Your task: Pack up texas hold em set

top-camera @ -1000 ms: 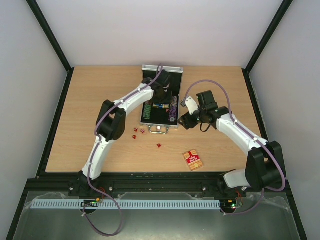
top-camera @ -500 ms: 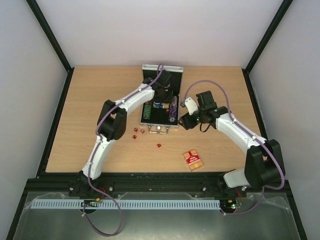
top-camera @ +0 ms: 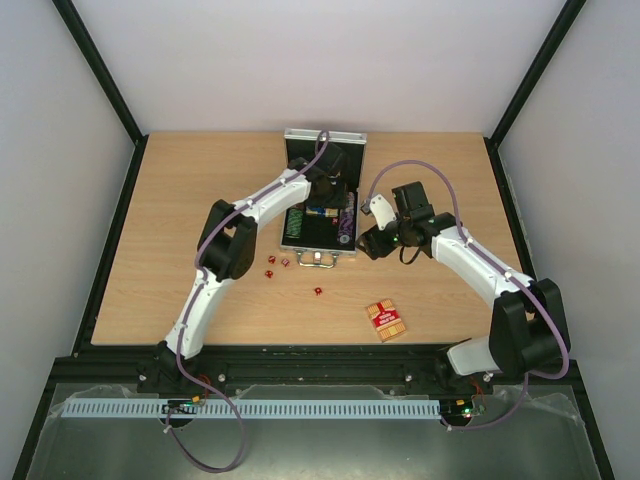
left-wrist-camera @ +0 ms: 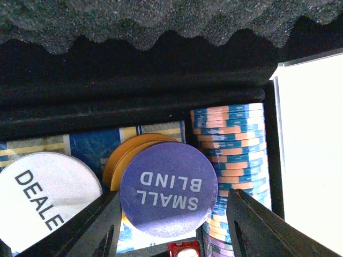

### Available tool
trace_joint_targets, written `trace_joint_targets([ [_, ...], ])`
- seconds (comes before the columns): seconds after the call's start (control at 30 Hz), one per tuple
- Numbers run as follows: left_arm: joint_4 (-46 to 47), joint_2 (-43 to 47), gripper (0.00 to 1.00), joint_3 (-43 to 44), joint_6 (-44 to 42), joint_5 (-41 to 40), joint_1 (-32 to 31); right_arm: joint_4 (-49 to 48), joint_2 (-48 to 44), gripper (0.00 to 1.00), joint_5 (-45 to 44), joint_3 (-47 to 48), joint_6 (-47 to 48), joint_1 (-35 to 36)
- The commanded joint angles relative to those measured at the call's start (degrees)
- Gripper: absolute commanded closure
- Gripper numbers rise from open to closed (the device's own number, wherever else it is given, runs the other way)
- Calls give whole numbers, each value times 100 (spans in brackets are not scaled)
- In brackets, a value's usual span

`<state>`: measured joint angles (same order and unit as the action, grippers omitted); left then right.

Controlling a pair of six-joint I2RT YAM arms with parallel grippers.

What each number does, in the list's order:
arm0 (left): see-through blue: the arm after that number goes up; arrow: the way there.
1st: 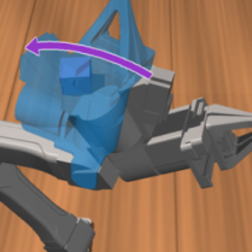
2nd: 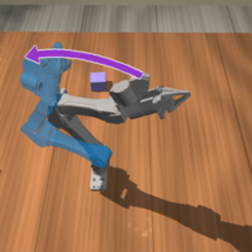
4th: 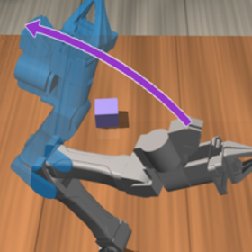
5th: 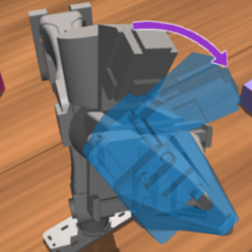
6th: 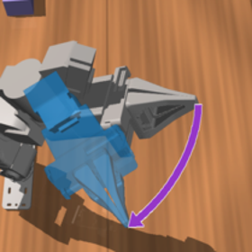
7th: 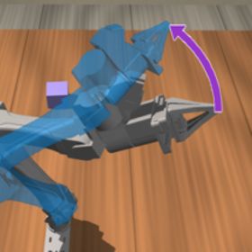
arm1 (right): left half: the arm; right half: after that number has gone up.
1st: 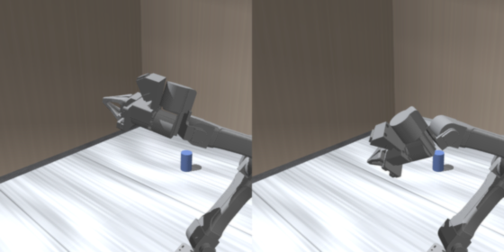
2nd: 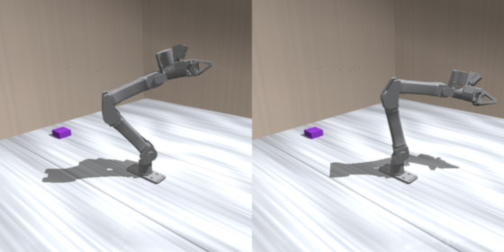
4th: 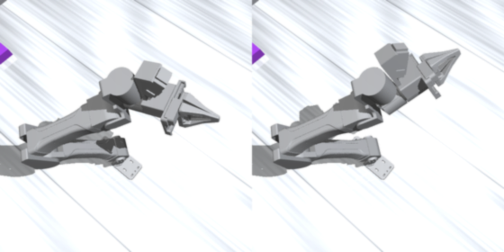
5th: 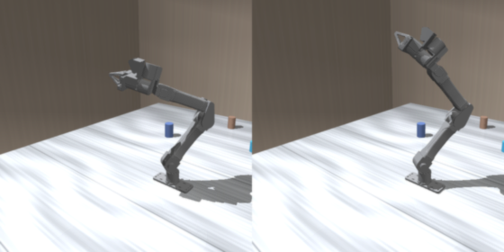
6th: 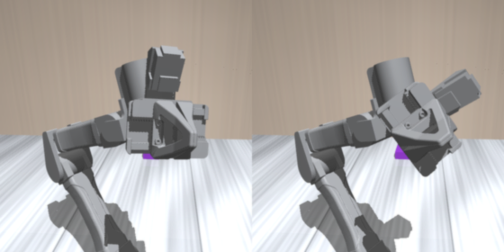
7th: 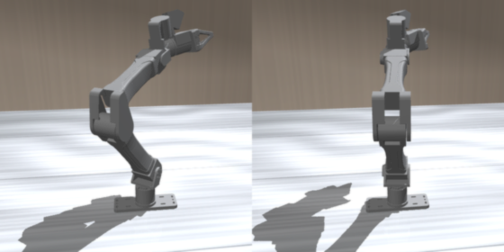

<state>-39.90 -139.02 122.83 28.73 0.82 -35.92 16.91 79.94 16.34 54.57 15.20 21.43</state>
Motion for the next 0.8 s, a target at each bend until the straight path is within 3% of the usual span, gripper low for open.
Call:
trace_joint_targets([
  [0.0,-99,-64,43,108,-8,-82,40,225,39,29,27,-67,44,-16],
  [0.4,-75,433,43,-164,17,-190,14,225,4,29,19,-63,53,-16],
  [0.77,335,1912,42,-1849,60,-262,-103,217,-29,29,28,-61,54,-16],
])
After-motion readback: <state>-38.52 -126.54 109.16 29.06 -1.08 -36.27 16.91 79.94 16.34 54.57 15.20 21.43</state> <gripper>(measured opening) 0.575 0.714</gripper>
